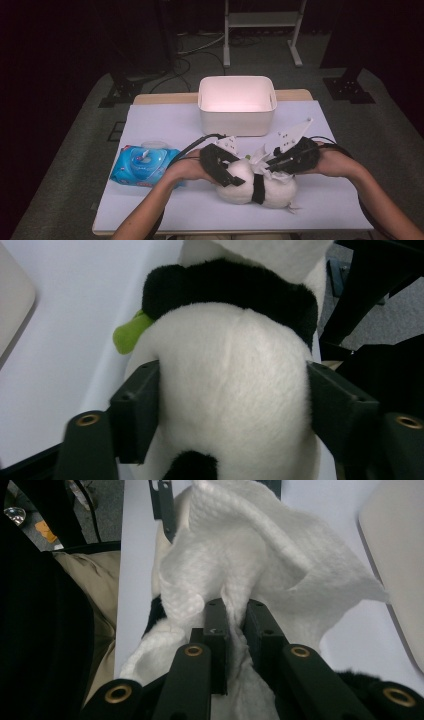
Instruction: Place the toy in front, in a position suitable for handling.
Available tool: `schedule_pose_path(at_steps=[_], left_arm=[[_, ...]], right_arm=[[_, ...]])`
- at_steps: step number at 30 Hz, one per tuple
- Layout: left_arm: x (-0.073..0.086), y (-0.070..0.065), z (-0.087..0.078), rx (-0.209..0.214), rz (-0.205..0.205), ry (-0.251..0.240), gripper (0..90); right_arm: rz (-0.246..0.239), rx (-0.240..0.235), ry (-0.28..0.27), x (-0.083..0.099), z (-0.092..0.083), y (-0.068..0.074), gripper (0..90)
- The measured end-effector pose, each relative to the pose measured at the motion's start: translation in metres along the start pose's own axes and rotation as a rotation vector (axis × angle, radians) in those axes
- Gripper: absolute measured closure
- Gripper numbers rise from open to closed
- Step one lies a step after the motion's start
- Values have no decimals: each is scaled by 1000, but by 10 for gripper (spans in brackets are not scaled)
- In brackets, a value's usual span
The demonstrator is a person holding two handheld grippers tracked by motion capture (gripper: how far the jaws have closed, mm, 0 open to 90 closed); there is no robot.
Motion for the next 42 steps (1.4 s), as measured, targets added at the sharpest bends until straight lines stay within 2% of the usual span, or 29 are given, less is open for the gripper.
schedule_pose_path(at_steps=[5, 6, 8, 9, 12, 18, 26, 33, 37, 41, 42], left_arm=[[0, -2, 1, 2, 8, -1, 308], [0, -4, 1, 0, 21, 1, 306], [0, -5, 0, -2, 25, 4, 304], [3, -4, 0, -10, 29, 12, 303], [4, -3, -1, -7, 18, 2, 304], [4, -3, 0, -5, 13, -11, 303], [5, -3, -1, -5, 2, -25, 301], [5, -4, -1, -8, 10, -33, 299], [4, -5, 0, -18, 20, -28, 300], [4, -7, 1, -30, 37, -10, 304], [3, -8, 1, -39, 45, -2, 303]], right_arm=[[-23, -10, 10, -11, 9, -2, 801], [-38, -23, 15, -18, 18, -2, 801], [-46, -23, 22, -20, 22, -2, 800], [-57, -39, 29, -25, 32, -2, 801], [-63, -40, 32, -28, 35, -3, 801], [-59, -32, 55, -24, 26, -3, 801], [-7, 1, 28, -7, 3, 1, 801], [35, 32, 18, 9, -15, 3, 799], [34, 40, 10, 12, -17, 2, 800], [30, 43, 16, 7, -11, -1, 799], [23, 34, 17, 3, -4, -4, 799]])
Point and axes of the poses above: each handheld gripper's, and its own axes: z roughly forward along the jaws, x roughly out of its underside, y roughly to its left, the point moved 9 cm from there along z, roughly forward along the jaws, and after that the axes turned 15 degrees about -z, right-handed, at the moved point
